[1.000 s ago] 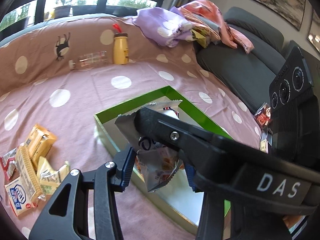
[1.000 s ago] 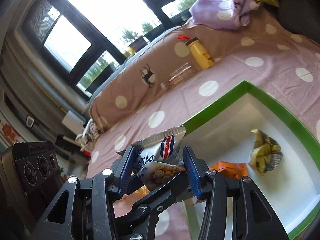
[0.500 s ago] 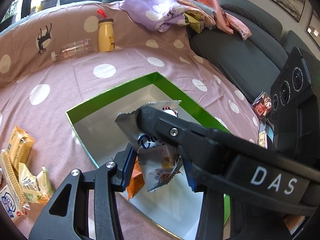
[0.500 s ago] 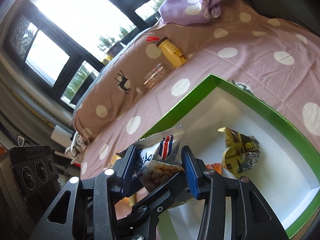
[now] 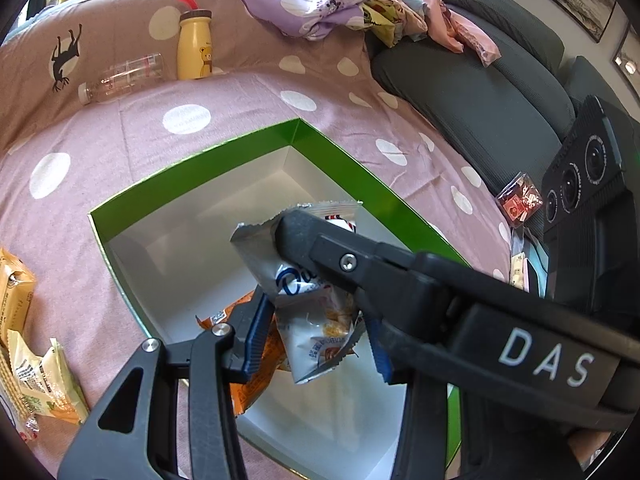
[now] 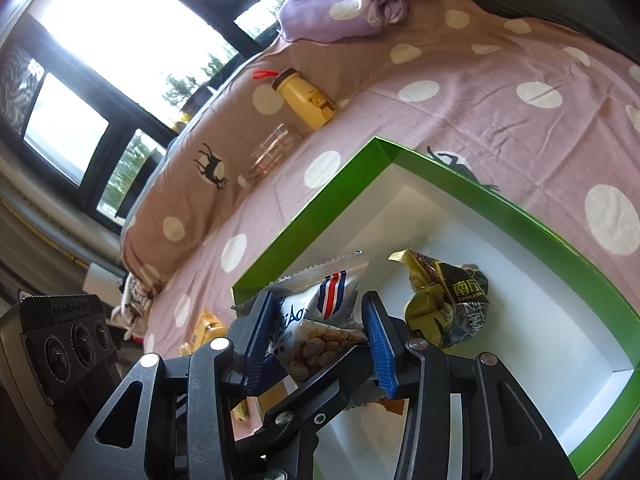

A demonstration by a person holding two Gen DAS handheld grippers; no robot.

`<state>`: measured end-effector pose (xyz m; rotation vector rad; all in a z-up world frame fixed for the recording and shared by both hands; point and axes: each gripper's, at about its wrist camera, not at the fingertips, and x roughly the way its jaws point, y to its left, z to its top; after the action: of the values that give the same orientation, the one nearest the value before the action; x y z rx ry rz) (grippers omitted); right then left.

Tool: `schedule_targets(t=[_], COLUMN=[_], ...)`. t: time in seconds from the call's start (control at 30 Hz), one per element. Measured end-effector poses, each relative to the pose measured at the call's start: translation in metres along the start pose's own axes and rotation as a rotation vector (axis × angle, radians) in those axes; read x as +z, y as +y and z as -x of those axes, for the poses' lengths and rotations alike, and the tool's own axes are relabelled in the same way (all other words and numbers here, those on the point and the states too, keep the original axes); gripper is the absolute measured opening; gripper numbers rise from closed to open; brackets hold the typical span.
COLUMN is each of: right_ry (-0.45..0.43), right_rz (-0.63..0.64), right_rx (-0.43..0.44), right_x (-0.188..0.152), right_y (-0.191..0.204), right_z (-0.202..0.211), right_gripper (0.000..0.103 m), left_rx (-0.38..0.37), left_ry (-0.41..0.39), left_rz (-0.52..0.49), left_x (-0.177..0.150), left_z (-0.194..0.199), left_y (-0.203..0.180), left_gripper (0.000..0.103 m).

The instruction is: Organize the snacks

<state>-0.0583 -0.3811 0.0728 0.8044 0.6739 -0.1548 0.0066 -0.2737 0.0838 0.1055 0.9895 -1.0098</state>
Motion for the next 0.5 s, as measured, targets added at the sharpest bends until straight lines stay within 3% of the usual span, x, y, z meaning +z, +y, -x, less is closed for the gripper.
schedule_targets(t=[0.5], right_ry=[-0.004], right_rz=[-0.039], right_rx=[-0.027], right_x=[0.003], right_y=[-0.011], right_z=[0.002], right_gripper=[0.048], left_rx=[-0.013], left_ry=[0.025], left_rz=[-0.010], left_x=[0.002], left_z=[-0.012], left_y=[-0.006], left_gripper=[0.044])
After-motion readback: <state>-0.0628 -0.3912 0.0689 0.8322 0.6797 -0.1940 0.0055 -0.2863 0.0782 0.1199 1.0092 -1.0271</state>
